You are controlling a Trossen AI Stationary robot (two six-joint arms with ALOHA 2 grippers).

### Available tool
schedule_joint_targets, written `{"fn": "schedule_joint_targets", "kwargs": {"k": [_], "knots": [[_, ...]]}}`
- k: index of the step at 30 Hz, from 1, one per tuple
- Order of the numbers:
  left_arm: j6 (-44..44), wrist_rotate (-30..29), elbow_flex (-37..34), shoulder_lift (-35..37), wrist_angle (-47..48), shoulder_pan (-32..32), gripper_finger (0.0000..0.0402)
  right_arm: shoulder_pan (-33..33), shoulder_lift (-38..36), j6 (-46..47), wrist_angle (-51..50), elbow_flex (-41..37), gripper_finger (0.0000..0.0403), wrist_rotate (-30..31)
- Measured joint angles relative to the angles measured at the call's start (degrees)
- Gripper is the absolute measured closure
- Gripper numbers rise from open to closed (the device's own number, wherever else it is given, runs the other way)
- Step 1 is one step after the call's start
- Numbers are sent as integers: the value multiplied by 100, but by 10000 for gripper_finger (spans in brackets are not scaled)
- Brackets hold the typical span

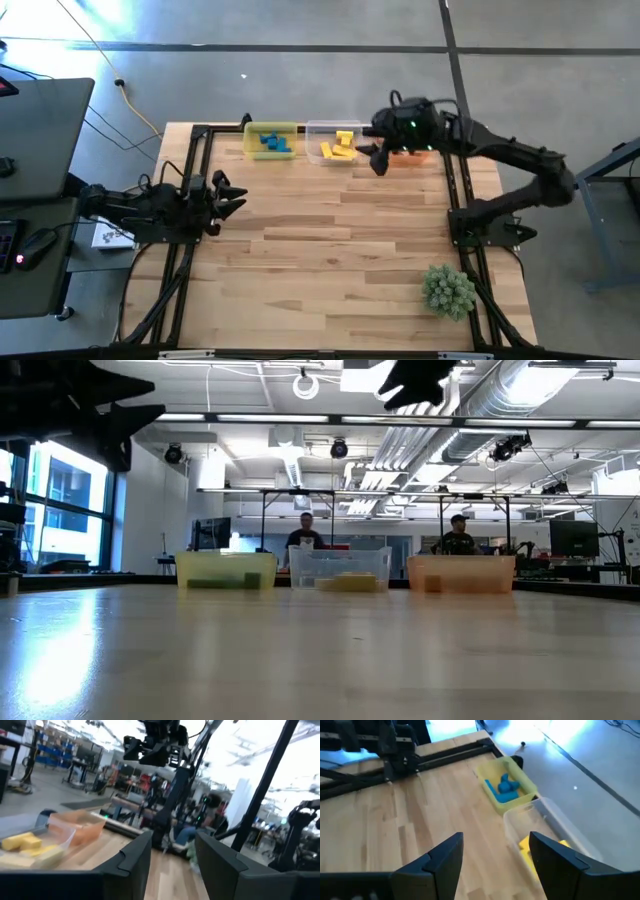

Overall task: Sort & place blocks by color
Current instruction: Return to Home Position

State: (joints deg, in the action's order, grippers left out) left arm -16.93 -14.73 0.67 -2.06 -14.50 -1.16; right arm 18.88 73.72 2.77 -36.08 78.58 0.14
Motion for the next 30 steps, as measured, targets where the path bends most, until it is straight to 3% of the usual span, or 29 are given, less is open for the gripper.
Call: {"fn": "schedule_joint_targets", "kwargs": {"k": [10, 17, 24, 30], "knots": [[5, 132, 0, -3, 312, 287, 280, -317, -1860, 587, 1956, -2872, 187, -45], [61, 106, 0, -3, 312, 292, 280, -329, -3172, 1214, 2790, -4553, 187, -68], [261, -107, 0, -3, 312, 292, 278, -331, -4270, 1375, 3489, -5792, 187, -353], [225, -133, 0, -3, 312, 292, 279, -331, -5053, 1379, 3517, -6388, 187, -490]]}}
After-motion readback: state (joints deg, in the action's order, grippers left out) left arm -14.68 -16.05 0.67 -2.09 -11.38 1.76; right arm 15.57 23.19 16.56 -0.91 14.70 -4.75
